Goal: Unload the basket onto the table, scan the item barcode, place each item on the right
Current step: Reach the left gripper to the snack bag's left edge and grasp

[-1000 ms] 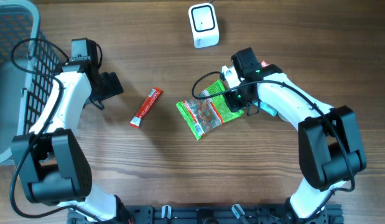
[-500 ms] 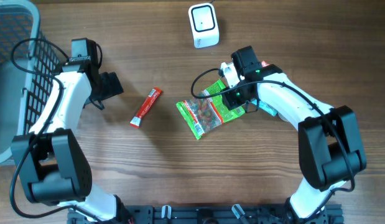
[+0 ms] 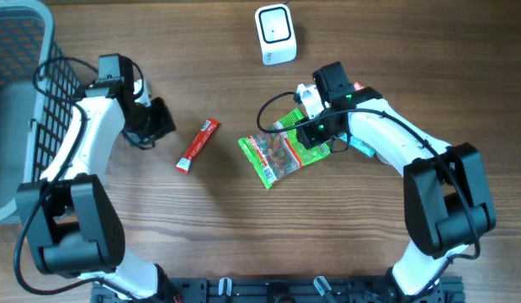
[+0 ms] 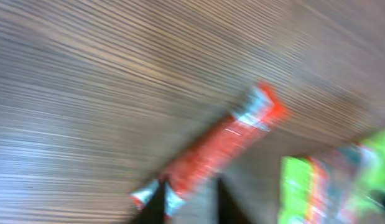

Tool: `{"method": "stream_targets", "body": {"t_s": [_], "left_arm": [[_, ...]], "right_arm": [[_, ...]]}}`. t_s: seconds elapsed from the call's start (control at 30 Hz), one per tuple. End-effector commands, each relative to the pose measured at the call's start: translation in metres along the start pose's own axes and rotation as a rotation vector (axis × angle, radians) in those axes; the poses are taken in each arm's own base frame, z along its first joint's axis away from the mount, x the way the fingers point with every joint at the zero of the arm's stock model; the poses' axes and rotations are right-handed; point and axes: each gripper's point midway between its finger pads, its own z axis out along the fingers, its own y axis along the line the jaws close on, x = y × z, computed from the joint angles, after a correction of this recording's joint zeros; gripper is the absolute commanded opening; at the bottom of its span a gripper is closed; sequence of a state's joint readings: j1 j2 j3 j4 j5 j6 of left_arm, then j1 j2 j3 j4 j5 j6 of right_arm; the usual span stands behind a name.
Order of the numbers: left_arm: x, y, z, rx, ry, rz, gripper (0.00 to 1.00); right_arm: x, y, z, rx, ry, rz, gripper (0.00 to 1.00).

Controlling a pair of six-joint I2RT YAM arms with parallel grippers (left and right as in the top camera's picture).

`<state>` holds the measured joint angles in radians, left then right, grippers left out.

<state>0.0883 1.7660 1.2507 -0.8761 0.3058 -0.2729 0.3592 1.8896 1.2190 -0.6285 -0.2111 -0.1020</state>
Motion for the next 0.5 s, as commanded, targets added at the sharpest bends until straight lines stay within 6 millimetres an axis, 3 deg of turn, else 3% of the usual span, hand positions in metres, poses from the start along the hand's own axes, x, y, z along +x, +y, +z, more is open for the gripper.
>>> {"method": "stream_targets", "body": {"t_s": [0.0, 0.3, 0.47], "left_arm": [[0.032, -0.062, 0.003, 0.208, 0.105, 0.016, 0.04], [0.083, -0.122, 0.053, 0.134, 0.088, 0.096, 0.04], [0.103, -0.124, 0.083, 0.035, 0.1, 0.089, 0.04]], "right_arm": [[-0.005, 0.01, -0.007, -0.054, -0.03, -0.009, 0.55], [-0.008, 0.009, -0.019, -0.236, -0.073, 0.041, 0.57], [-0.007, 0.008, -0.023, -0.278, -0.081, 0.043, 0.57]]}}
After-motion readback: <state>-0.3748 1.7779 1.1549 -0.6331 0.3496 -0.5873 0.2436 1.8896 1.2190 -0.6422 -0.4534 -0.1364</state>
